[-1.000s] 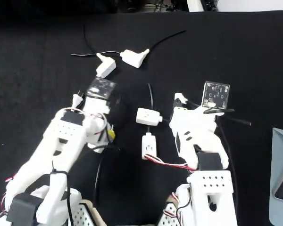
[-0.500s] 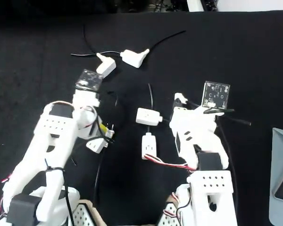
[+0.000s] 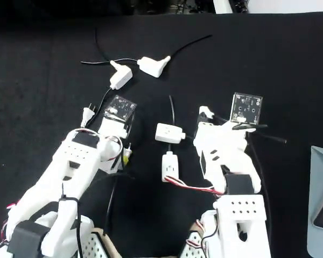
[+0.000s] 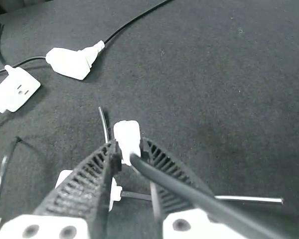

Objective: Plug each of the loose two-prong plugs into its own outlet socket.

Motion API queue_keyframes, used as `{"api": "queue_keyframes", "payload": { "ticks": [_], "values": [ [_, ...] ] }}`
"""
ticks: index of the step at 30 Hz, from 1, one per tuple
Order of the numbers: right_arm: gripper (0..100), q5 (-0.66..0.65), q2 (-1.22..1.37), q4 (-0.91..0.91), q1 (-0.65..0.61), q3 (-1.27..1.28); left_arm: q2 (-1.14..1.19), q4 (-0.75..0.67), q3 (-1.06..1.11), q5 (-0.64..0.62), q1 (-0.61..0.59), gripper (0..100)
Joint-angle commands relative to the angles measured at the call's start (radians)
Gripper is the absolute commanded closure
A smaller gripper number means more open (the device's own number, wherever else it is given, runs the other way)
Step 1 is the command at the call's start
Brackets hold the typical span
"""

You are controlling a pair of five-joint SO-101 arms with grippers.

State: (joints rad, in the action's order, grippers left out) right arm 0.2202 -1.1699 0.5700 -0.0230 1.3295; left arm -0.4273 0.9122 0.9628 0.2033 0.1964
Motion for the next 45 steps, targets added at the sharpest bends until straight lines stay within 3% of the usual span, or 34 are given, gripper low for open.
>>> {"api": "queue_keyframes", "payload": {
  "ticks": [1, 6, 10, 14, 19, 37, 45],
  "values": [
    [98.5, 0.003, -0.007, -0.02, 0.014, -0.053, -0.003, -0.025, 0.021, 0.008, -0.008, 78],
    [98.5, 0.003, -0.007, -0.021, 0.014, -0.051, -0.009, -0.032, 0.007, 0.015, -0.053, 89],
    [98.5, 0.002, -0.007, -0.025, 0.014, -0.047, -0.009, -0.034, 0.004, 0.052, -0.058, 90],
    [98.5, 0.002, -0.007, -0.025, 0.014, -0.045, -0.006, -0.031, 0.01, 0.057, -0.048, 89],
    [98.5, 0.002, -0.007, -0.025, 0.014, -0.045, 0.003, -0.028, 0.027, 0.052, -0.067, 74],
    [98.5, 0.002, -0.007, -0.025, 0.014, -0.045, 0.003, -0.08, 0.073, 0.114, -0.07, 83],
    [98.5, 0.002, -0.007, -0.025, 0.014, -0.045, 0.003, -0.084, 0.076, 0.114, -0.068, 81]
  ]
}}
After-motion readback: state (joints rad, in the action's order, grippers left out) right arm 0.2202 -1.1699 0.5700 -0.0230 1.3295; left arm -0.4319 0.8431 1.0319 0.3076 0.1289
